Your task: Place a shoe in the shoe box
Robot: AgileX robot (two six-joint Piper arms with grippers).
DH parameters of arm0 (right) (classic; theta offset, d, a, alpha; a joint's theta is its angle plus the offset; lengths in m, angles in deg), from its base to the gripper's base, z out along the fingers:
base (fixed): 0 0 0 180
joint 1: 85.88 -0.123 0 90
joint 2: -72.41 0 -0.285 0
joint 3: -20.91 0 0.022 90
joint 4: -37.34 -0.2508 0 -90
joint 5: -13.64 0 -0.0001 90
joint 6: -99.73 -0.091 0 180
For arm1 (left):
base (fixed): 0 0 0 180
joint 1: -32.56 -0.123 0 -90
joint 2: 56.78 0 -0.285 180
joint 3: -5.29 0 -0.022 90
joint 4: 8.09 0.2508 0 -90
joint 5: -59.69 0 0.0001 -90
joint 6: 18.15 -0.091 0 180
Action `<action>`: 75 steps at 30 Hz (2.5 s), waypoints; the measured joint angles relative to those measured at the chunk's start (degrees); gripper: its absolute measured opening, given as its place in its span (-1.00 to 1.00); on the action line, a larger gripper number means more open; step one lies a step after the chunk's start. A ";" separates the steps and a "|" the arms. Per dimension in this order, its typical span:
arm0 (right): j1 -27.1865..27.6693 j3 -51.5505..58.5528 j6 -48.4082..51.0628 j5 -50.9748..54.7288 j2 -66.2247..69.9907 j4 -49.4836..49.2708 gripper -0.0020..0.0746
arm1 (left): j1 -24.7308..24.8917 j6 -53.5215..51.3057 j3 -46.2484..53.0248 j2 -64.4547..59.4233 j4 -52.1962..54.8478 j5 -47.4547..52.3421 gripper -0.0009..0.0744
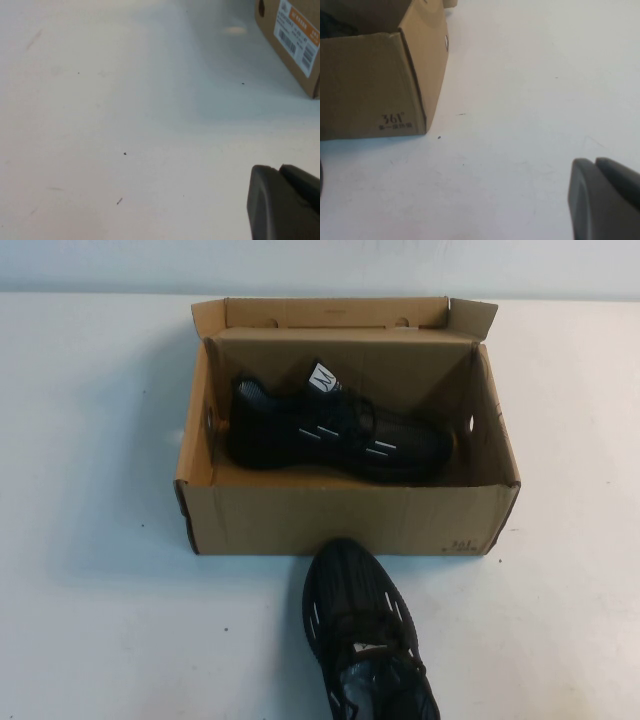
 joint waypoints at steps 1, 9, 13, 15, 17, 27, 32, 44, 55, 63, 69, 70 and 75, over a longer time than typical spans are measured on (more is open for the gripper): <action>0.00 0.00 0.00 0.00 0.00 0.00 -0.99 | 0.00 0.00 0.00 0.00 0.00 0.00 -0.98; 0.00 0.00 0.00 0.00 0.00 0.00 -0.99 | 0.00 0.00 0.00 0.00 0.00 0.00 -0.98; 0.00 0.00 0.00 0.00 0.00 0.00 -0.99 | 0.00 0.00 0.00 0.00 0.00 0.00 -0.98; 0.00 0.00 0.00 0.00 0.00 0.00 -0.99 | 0.00 0.00 0.00 0.00 0.00 0.00 -0.98; 0.00 0.00 0.00 0.00 0.00 0.00 -0.99 | 0.00 0.00 0.00 0.00 0.00 0.00 -0.98; 0.00 0.00 0.00 0.00 0.00 0.00 -0.99 | 0.00 0.00 0.00 0.00 0.00 0.00 -0.98; 0.00 0.00 0.00 0.00 0.00 0.00 -0.99 | 0.00 0.00 0.00 0.00 0.00 0.00 -0.98; 0.00 0.00 0.00 -0.23 0.00 0.00 -0.99 | 0.00 0.00 0.00 0.00 0.11 0.00 -0.98; 0.00 0.00 0.00 -12.33 0.00 -0.11 -0.99 | 0.00 0.00 0.00 0.00 0.20 -7.52 -0.98; 0.00 0.00 0.00 -26.28 0.00 -0.22 -0.99 | 0.00 0.00 0.00 0.00 0.20 -24.38 -0.98; 0.00 0.00 0.00 -29.26 0.00 -0.33 -0.99 | 0.00 0.00 0.00 0.00 0.20 -29.61 -0.98; 0.00 0.00 0.00 -29.26 0.00 -0.33 -0.99 | 0.00 0.00 0.00 0.00 0.20 -29.49 -0.98; 0.00 0.00 0.00 -28.14 0.00 -0.33 -0.99 | 0.00 0.00 0.00 0.00 0.20 -27.99 -0.98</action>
